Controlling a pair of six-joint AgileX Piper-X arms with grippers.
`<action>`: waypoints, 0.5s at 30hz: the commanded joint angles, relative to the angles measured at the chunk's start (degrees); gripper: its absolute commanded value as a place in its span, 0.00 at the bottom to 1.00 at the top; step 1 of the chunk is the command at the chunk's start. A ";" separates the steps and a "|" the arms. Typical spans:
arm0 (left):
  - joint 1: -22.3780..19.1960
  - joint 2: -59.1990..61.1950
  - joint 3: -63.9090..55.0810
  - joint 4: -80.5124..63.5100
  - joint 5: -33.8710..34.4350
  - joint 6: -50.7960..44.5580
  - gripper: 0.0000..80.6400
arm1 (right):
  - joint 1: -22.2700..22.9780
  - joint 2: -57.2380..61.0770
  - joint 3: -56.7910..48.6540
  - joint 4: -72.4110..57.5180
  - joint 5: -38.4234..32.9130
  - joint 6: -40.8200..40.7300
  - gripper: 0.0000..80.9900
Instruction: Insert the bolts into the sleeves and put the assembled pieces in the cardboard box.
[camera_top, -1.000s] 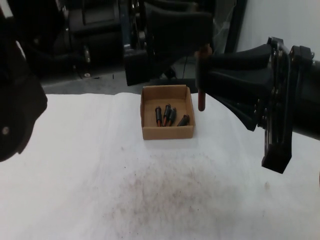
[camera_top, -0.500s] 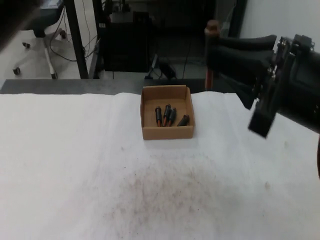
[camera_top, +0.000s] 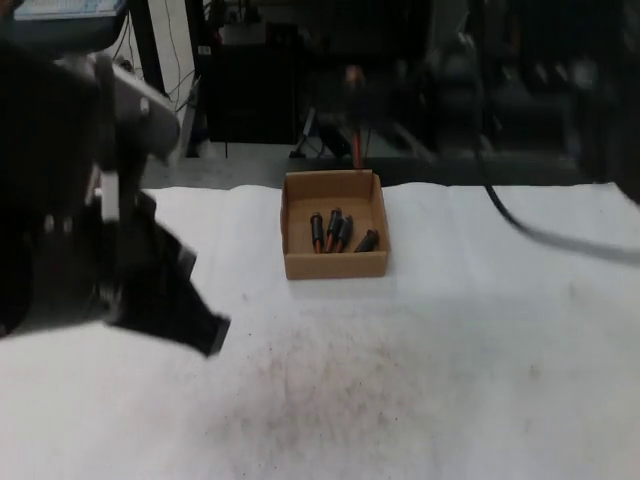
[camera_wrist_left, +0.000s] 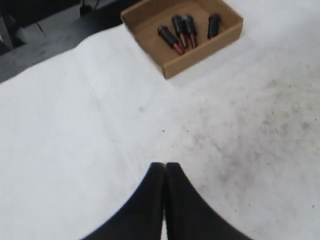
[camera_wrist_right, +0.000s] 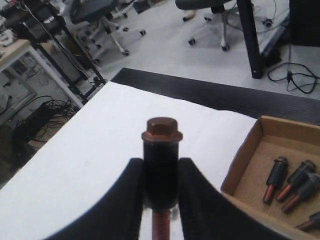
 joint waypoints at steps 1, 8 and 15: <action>0.25 -0.17 1.52 1.88 -0.73 0.27 0.00 | -2.39 7.02 -8.17 6.10 0.43 -1.04 0.01; 0.26 -0.17 4.82 1.88 -0.17 0.27 0.00 | -5.35 24.90 -28.87 22.52 8.19 -6.87 0.01; 0.26 -0.17 7.07 2.16 0.07 -1.59 0.00 | -6.04 38.68 -42.12 31.22 8.56 -6.78 0.01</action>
